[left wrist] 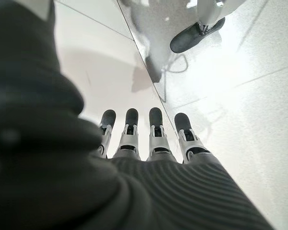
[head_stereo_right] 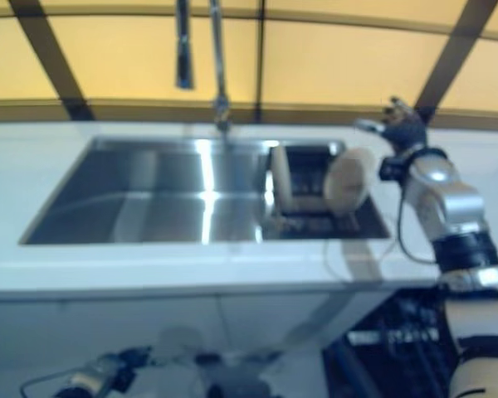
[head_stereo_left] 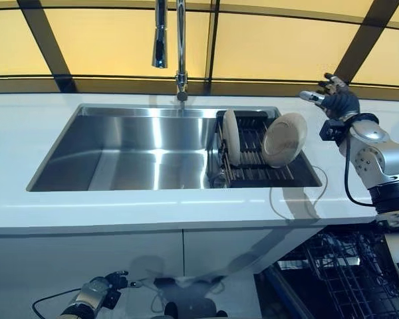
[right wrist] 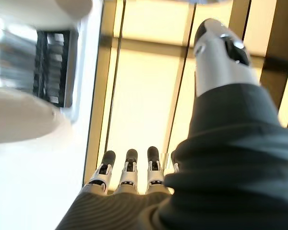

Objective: Take plates into dishwasher

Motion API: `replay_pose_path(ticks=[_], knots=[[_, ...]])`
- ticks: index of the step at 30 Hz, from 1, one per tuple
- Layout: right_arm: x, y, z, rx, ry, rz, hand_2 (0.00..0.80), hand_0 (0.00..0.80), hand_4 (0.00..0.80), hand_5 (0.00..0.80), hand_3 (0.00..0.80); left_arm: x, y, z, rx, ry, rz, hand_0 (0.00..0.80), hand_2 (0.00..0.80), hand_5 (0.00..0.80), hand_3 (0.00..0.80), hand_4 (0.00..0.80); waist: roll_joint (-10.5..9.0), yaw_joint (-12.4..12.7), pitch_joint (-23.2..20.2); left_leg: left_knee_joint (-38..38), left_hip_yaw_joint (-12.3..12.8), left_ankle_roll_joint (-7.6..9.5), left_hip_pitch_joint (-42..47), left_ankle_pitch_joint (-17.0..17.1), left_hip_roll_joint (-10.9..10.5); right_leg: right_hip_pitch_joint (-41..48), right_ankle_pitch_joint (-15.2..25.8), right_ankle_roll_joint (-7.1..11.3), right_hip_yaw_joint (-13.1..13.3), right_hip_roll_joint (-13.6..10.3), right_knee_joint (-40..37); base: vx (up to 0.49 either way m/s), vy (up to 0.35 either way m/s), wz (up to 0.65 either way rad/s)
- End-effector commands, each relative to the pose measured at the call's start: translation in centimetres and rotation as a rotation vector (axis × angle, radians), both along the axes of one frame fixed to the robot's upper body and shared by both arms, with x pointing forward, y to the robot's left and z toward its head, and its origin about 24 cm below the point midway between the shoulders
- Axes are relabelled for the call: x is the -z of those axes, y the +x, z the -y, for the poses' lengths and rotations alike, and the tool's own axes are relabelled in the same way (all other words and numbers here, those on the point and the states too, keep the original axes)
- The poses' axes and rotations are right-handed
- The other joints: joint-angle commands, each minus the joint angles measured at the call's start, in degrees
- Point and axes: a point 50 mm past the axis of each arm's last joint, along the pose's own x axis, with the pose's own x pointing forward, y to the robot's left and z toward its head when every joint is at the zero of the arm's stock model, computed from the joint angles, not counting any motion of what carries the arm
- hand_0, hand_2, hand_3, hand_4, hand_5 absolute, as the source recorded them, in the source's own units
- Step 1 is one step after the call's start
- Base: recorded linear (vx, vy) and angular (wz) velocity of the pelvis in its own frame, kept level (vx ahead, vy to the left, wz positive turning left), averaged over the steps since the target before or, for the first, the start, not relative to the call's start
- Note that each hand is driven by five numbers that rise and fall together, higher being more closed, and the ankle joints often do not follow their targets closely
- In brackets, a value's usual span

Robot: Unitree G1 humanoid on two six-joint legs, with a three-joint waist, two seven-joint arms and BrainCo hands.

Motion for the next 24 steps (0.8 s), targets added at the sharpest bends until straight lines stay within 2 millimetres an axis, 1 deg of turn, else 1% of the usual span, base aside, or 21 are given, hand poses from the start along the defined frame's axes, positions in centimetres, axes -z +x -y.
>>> replay_pose_path(ticks=[1,4,6,7,9,14,18,24], knots=[[-3.7,-0.7,2.6,0.137,-0.072,0.151,0.0,0.0,0.0,0.0,0.0,-0.7,1.4,-0.5,0.023,0.029,0.016,0.0,0.0,0.0,0.0,0.0,0.47,1.38,-1.74,0.27,1.33,0.35,3.38,-5.73,-1.79,-0.14,-4.01,2.68,-1.6,-0.13,4.87,0.044,0.006,-0.02],[-3.9,-0.4,4.0,0.25,-0.104,0.137,0.0,0.0,0.0,0.0,0.0,-0.2,1.1,0.1,0.037,0.036,0.003,0.0,0.0,0.0,0.0,0.0,0.41,2.19,-1.83,0.27,1.04,0.39,3.51,-5.81,-1.93,0.1,-4.04,2.67,-1.92,-0.33,4.88,0.051,0.005,0.01],[-3.9,-0.3,4.4,0.27,-0.097,0.116,0.0,0.0,0.0,0.0,0.0,-0.1,1.1,0.3,0.041,0.037,0.001,0.0,0.0,0.0,0.0,0.0,0.43,2.42,-1.85,0.27,0.92,0.4,3.54,-5.89,-1.98,0.16,-4.01,2.7,-2.03,-0.4,4.81,0.04,0.002,0.01],[-3.4,-0.1,4.8,0.29,-0.079,0.071,0.0,0.0,0.0,0.0,0.0,0.1,0.8,0.6,0.051,0.043,-0.004,0.0,0.0,0.0,0.0,0.0,0.34,2.95,-1.82,0.27,0.7,0.42,3.49,-5.88,-2.11,0.16,-3.9,2.74,-2.28,-0.55,4.79,0.036,0.003,0.01],[-2.9,0.2,4.9,0.281,-0.031,0.031,0.0,0.0,0.0,0.0,0.0,0.3,0.6,0.7,0.057,0.046,-0.007,0.0,0.0,0.0,0.0,0.0,0.32,3.3,-1.76,0.27,0.52,0.42,3.45,-5.86,-2.18,0.13,-3.81,2.73,-2.48,-0.66,4.8,0.041,0.005,0.01],[-1.0,1.0,4.6,0.203,0.173,-0.063,0.0,0.0,0.0,0.0,0.0,0.5,0.5,1.2,0.076,0.05,-0.01,0.0,0.0,0.0,0.0,0.0,0.2,4.15,-1.53,0.27,0.11,0.48,3.29,-5.92,-2.44,-0.01,-3.69,2.63,-3.14,-0.88,4.93,0.007,0.001,0.0],[0.2,1.3,4.5,0.161,0.333,-0.092,0.0,0.0,0.0,0.0,0.0,0.6,0.5,1.5,0.087,0.052,-0.013,0.0,0.0,0.0,0.0,0.0,0.17,4.57,-1.41,0.27,-0.03,0.58,3.26,-6.04,-2.52,-0.14,-3.67,2.71,-3.57,-1.02,5.15,0.025,0.008,0.08],[1.1,1.2,4.8,0.168,0.418,-0.109,0.0,0.0,0.0,0.0,0.0,0.7,0.5,1.6,0.083,0.051,-0.018,0.0,0.0,0.0,0.0,0.0,0.3,4.73,-1.34,0.27,-0.18,0.8,3.24,-6.15,-2.67,-0.58,-3.67,2.91,-3.68,-1.22,5.74,0.035,0.017,0.04]])
